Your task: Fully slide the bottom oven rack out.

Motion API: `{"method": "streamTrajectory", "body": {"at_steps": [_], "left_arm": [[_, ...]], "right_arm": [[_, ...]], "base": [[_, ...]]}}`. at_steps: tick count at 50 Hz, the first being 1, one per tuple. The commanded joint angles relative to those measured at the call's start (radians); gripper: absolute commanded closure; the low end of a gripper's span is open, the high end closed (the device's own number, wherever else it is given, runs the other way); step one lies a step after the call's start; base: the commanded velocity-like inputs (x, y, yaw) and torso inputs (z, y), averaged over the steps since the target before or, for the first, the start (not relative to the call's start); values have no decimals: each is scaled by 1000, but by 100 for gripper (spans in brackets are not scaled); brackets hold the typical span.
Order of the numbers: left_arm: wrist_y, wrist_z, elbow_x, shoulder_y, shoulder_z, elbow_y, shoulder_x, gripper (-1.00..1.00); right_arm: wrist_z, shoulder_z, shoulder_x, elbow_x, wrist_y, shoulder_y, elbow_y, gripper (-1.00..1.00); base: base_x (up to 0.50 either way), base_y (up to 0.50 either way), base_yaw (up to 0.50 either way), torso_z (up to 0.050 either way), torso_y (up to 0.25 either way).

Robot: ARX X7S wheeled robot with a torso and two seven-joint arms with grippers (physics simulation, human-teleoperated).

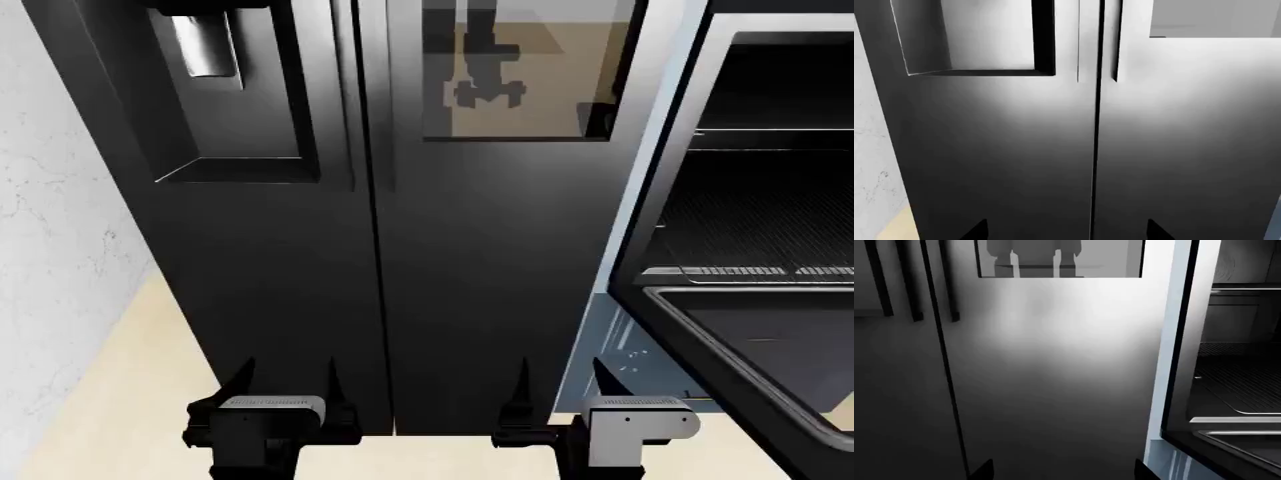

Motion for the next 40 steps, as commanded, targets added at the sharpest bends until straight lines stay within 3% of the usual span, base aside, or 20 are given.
{"method": "streamTrajectory", "body": {"at_steps": [1, 7, 13, 16, 21, 23, 25, 26, 36, 40], "left_arm": [[-16, -42, 11, 0, 20, 12, -15, -100], [-84, -69, 8, 19, 55, 101, -38, -100], [-207, -76, 8, 9, 81, 242, -54, -100], [-363, -120, 52, -24, 80, 328, -56, -100], [-582, -91, -6, -84, 64, 487, -60, -100], [-882, -5, -83, -365, 35, 688, -113, -100], [-1182, 31, -118, -518, 16, 737, -139, -100], [-1281, 47, -137, -560, 0, 752, -140, -100], [-1563, 91, -191, -755, -22, 849, -201, -100], [-1570, 6, -336, -802, -41, 819, -243, -100]], "right_arm": [[21, -23, 16, 9, 8, -1, -8, -100], [50, -59, 37, 10, 36, -10, -55, -100], [63, -78, 57, 14, 98, -13, -148, -100], [83, -79, 68, -3, 235, 9, -258, -100], [81, -85, 85, 0, 433, 64, -427, -100], [22, -63, 148, 25, 733, 246, -712, -100], [-12, -40, 173, 53, 1024, 367, -799, -100], [-21, -42, 188, 55, 1064, 402, -816, -100], [-83, -31, 246, 100, 1334, 600, -904, -100], [-107, -57, 280, 121, 1452, 689, -954, -100]], "base": [[0, 0, 0, 0, 0], [0, 0, 0, 0, 0], [0, 0, 0, 46, 52], [0, 0, 0, 50, 46], [0, 0, 0, 50, 31], [0, 0, 0, 50, 27], [0, 0, 0, 50, 25], [0, 0, 0, 50, 27], [0, 0, 0, 50, 20], [0, 0, 0, 50, 10]]}}
